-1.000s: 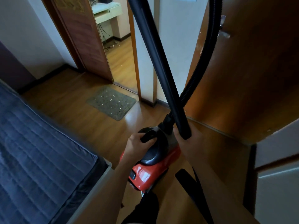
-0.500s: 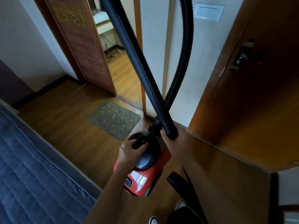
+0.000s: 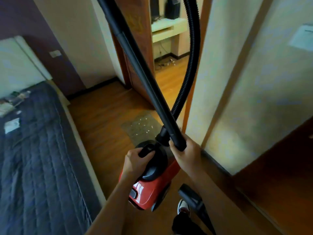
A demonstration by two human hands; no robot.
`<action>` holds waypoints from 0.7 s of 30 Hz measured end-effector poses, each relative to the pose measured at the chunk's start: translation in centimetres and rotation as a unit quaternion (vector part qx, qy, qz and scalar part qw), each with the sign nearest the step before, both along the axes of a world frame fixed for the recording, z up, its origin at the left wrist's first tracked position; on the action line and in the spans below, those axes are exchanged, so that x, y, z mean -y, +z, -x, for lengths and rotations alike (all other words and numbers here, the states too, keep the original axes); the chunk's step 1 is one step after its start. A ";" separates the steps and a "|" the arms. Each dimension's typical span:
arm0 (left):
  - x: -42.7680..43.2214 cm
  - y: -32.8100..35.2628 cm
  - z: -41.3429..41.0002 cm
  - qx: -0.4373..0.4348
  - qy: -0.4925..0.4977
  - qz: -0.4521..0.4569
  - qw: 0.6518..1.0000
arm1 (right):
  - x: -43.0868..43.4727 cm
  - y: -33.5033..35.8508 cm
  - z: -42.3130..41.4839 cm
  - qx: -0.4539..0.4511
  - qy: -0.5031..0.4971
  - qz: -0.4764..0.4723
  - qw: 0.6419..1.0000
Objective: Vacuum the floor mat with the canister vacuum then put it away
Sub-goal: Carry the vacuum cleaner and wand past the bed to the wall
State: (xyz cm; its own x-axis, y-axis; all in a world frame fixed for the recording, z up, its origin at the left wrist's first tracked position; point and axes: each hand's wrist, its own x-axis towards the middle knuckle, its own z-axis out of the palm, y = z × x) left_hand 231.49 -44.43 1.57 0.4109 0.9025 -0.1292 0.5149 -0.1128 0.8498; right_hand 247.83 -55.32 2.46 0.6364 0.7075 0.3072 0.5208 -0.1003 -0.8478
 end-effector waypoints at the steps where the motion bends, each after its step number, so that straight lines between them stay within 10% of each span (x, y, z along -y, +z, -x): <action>1: -1.1 0.1 -1.0 -0.008 0.013 0.002 1.000 | -1.7 -0.1 -1.3 0.002 0.015 -0.005 1.000; 21: -18.6 2.2 -3.7 -0.031 0.230 -0.024 0.972 | -27.3 1.0 -9.1 -0.036 0.248 -0.017 0.968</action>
State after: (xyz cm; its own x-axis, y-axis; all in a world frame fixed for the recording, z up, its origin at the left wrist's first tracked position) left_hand 235.14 -25.80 3.73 -0.0446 0.9946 -0.0932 0.5701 0.1020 0.8152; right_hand 256.97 -28.06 3.48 0.2423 0.9213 0.3043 0.4379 0.1760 -0.8816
